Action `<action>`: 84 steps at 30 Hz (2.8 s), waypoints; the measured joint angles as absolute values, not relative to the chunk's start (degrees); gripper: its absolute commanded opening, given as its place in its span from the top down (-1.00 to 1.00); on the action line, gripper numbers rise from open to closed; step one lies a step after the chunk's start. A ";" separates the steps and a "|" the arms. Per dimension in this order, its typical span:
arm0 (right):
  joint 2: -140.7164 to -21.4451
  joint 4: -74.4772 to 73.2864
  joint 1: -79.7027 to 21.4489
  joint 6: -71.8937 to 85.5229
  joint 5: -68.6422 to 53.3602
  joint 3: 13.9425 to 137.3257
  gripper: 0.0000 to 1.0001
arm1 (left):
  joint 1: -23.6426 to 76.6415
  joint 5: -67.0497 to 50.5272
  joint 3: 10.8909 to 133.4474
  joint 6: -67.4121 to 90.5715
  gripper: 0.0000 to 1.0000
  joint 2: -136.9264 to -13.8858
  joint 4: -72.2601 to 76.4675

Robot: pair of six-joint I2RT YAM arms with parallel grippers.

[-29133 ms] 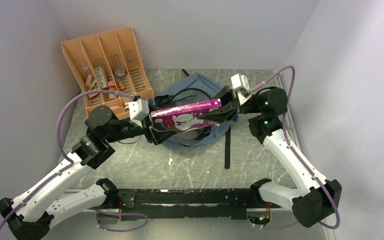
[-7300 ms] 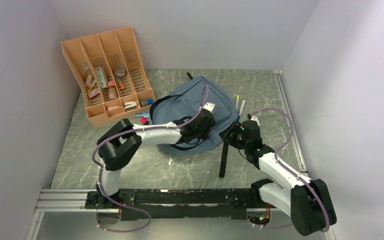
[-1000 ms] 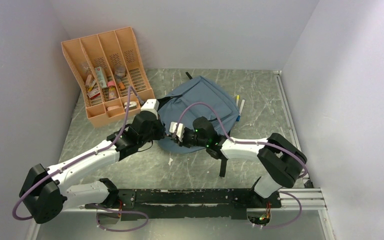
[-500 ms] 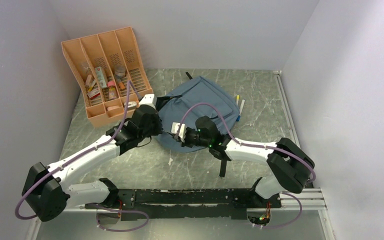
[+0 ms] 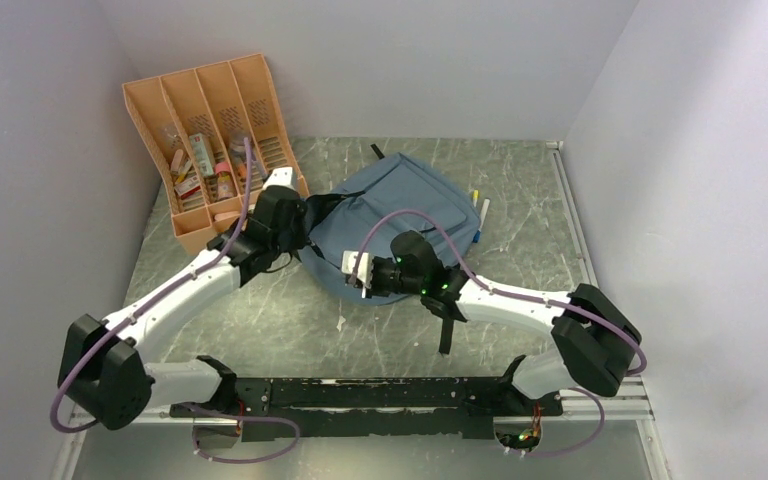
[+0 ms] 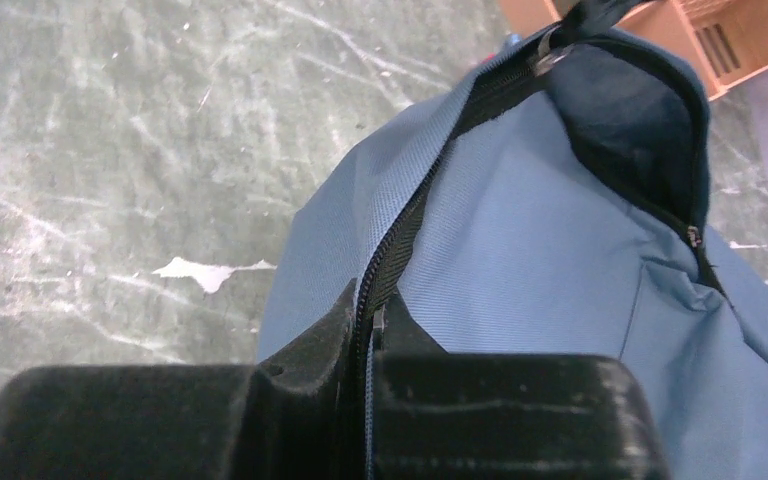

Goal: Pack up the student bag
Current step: Zip the student bag at the center of the board.

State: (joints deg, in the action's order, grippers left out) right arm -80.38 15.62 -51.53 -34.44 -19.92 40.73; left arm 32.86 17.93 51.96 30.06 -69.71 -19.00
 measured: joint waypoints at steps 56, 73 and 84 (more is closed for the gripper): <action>-94.63 17.87 -56.71 20.75 14.02 58.85 0.10 | 27.57 1.50 59.16 14.33 0.90 -77.91 -9.26; -94.45 20.69 -56.73 12.27 5.10 56.05 1.00 | 27.57 0.23 58.65 14.35 0.90 -77.89 -9.34; -86.54 17.91 -55.79 0.97 -13.06 49.69 1.00 | 27.83 -2.02 58.15 14.61 0.90 -77.89 -12.80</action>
State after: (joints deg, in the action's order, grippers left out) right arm -86.54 17.91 -55.79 0.97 -13.06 49.69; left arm 27.83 -2.02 58.15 14.61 -77.89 -12.80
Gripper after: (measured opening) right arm 0.033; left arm 0.057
